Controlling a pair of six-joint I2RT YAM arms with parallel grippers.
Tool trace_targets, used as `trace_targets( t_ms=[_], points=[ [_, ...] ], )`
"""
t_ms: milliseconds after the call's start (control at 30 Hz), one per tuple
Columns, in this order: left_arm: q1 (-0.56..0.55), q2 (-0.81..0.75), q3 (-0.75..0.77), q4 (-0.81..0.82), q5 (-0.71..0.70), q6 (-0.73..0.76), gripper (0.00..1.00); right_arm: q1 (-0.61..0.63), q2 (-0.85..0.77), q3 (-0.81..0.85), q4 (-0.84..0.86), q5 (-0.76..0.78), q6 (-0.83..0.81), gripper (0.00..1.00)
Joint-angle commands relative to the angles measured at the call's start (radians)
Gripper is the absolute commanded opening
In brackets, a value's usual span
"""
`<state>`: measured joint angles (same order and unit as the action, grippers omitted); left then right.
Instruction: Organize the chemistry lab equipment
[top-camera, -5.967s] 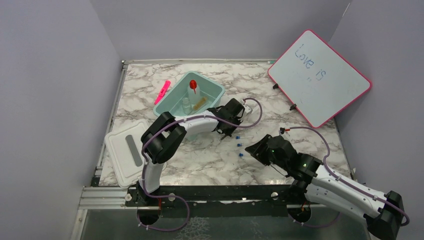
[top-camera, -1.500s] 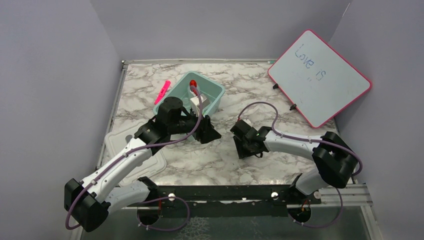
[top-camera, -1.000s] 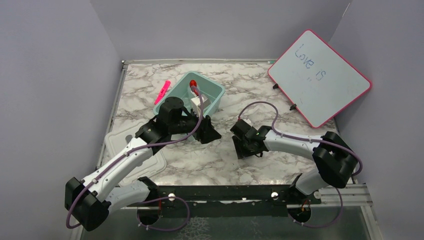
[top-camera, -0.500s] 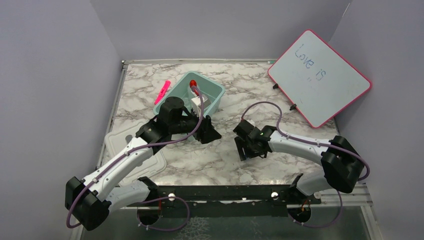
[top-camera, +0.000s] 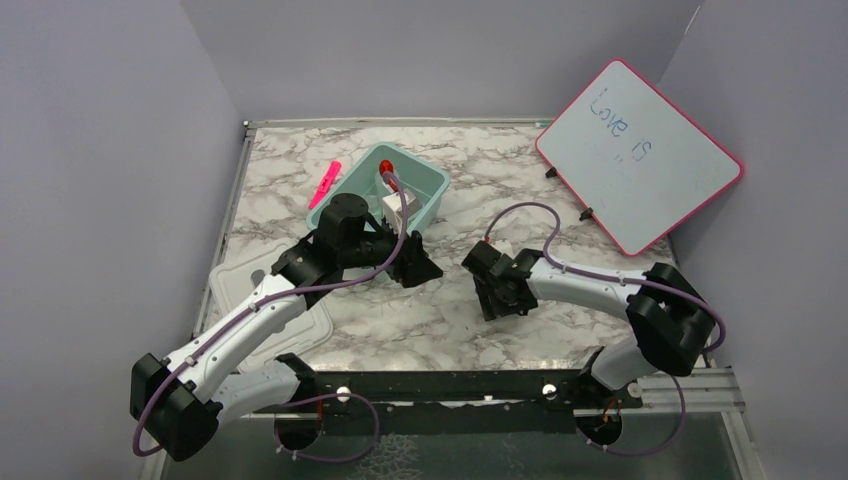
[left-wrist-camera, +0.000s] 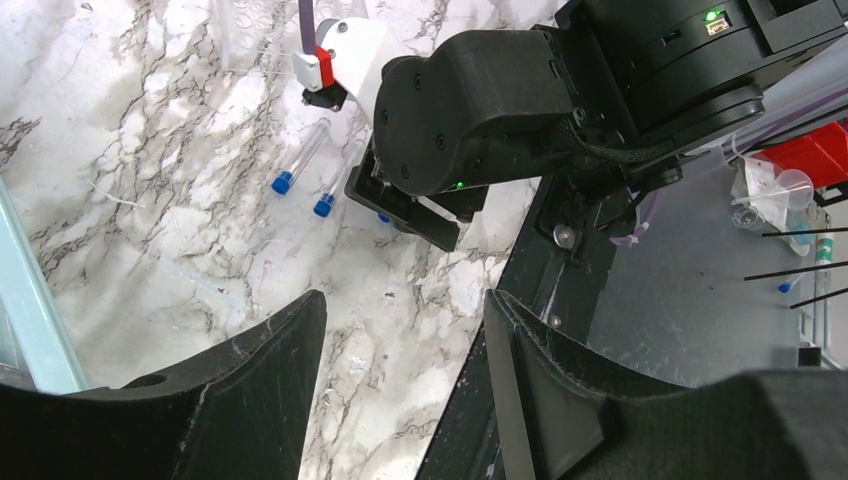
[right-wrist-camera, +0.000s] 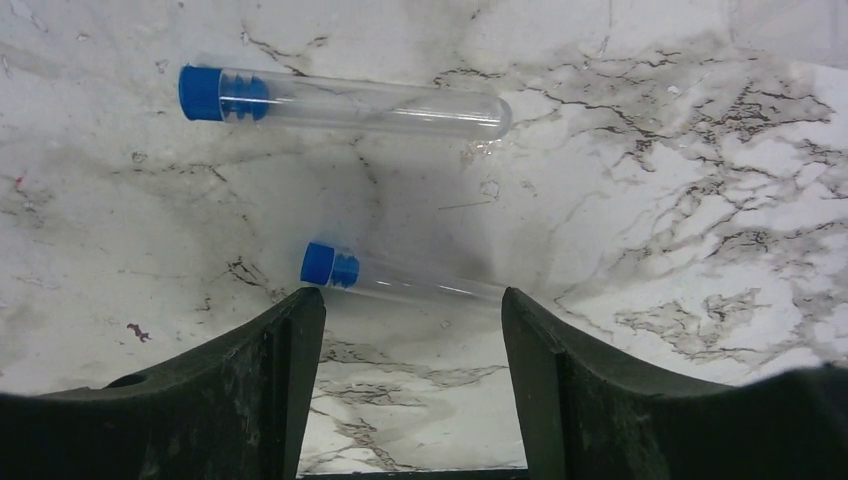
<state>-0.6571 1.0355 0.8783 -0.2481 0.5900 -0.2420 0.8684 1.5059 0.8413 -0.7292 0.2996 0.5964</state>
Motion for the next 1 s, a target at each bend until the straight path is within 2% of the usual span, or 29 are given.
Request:
trace_targets(
  t_ms=[0,233,400,733,967],
  points=[
    [-0.005,-0.005,-0.006,0.015,0.011,0.020,0.62,-0.005,-0.011,0.016,0.003,0.076,0.024,0.69],
    [-0.005,-0.005,-0.004,0.013,0.012,0.021,0.63,-0.061,-0.040,-0.042,0.105,0.038,0.023,0.67],
    [-0.006,-0.002,-0.004,0.013,0.016,0.020,0.63,-0.112,-0.053,-0.084,0.150,-0.044,0.030,0.61],
    [-0.005,0.005,-0.002,0.013,0.020,0.017,0.63,-0.176,-0.059,-0.114,0.192,-0.141,0.045,0.29],
    [-0.006,0.016,-0.004,0.023,0.018,-0.016,0.63,-0.176,-0.059,-0.119,0.227,-0.155,0.039,0.14]
  ],
)
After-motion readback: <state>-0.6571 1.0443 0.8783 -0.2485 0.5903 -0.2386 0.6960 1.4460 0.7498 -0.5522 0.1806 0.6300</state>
